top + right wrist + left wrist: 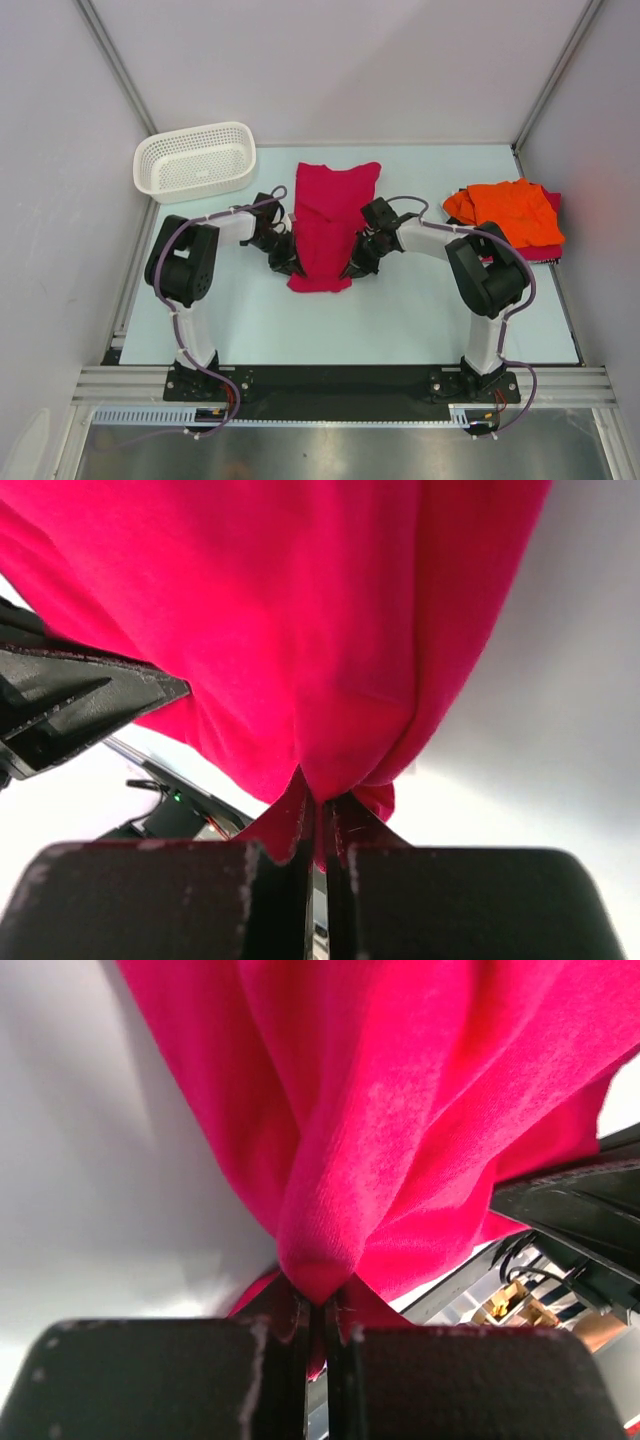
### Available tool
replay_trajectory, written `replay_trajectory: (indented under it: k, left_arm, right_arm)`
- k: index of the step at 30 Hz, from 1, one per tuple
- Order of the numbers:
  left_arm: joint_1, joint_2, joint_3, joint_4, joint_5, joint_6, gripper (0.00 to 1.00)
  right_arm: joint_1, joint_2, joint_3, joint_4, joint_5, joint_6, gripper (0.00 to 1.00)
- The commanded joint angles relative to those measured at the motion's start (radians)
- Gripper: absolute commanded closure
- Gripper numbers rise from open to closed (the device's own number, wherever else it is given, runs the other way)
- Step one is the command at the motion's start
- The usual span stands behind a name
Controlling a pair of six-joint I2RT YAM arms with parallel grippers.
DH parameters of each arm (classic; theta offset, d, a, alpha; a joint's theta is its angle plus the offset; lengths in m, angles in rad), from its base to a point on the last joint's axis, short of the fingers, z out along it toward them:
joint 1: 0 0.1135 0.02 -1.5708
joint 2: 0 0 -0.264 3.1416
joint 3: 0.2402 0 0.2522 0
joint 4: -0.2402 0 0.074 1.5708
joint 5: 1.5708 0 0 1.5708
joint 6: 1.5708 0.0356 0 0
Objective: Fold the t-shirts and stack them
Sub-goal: Fold the long partially folded tshirt into a neat square
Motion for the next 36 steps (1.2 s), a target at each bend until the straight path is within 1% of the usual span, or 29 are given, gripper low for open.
replay_trajectory:
  k: [1, 3, 8, 9, 12, 14, 17, 19, 21, 23, 24, 29, 36]
  left_arm:
    - [-0.014, -0.026, -0.029, -0.159, -0.053, 0.06, 1.0]
    - [-0.014, -0.06, -0.05, -0.175, -0.056, 0.055, 1.0]
    - [-0.017, -0.142, -0.153, -0.216, -0.049, 0.05, 1.0]
    - [-0.017, -0.174, -0.182, -0.222, -0.049, 0.05, 1.0]
    - [-0.017, -0.248, -0.205, -0.254, -0.032, 0.053, 1.0]
    - [-0.017, -0.28, -0.187, -0.299, -0.056, 0.053, 1.0]
    - [-0.017, -0.333, -0.104, -0.357, -0.078, 0.04, 1.0]
    - [-0.017, -0.343, -0.018, -0.383, -0.079, 0.03, 1.0]
    - [-0.017, -0.336, 0.074, -0.403, -0.078, 0.015, 1.0]
    - [-0.016, -0.298, 0.131, -0.412, -0.055, 0.001, 0.99]
    - [-0.016, -0.279, 0.183, -0.423, -0.044, 0.0, 0.99]
    - [-0.014, -0.177, 0.309, -0.417, -0.033, -0.02, 0.99]
    - [-0.007, -0.005, 0.372, -0.33, 0.003, -0.078, 0.99]
  right_arm:
    - [0.009, -0.017, 0.049, -0.191, 0.001, -0.076, 1.0]
    - [0.009, -0.051, 0.014, -0.242, 0.012, -0.084, 1.0]
    - [0.017, -0.147, -0.083, -0.325, -0.017, -0.104, 1.0]
    - [0.02, -0.163, -0.091, -0.338, -0.017, -0.104, 1.0]
    - [0.028, -0.221, -0.097, -0.378, -0.019, -0.11, 1.0]
    - [0.028, -0.248, -0.083, -0.394, -0.02, -0.108, 1.0]
    - [0.022, -0.276, -0.022, -0.401, -0.022, -0.114, 1.0]
    - [0.015, -0.27, 0.039, -0.4, -0.02, -0.128, 1.0]
    - [0.002, -0.241, 0.102, -0.397, -0.019, -0.148, 1.0]
    - [-0.018, -0.212, 0.136, -0.397, -0.036, -0.165, 1.0]
    - [-0.038, -0.197, 0.155, -0.398, -0.043, -0.18, 1.0]
    - [-0.096, -0.082, 0.273, -0.383, -0.074, -0.236, 1.0]
    - [-0.182, 0.102, 0.417, -0.345, -0.108, -0.292, 1.0]
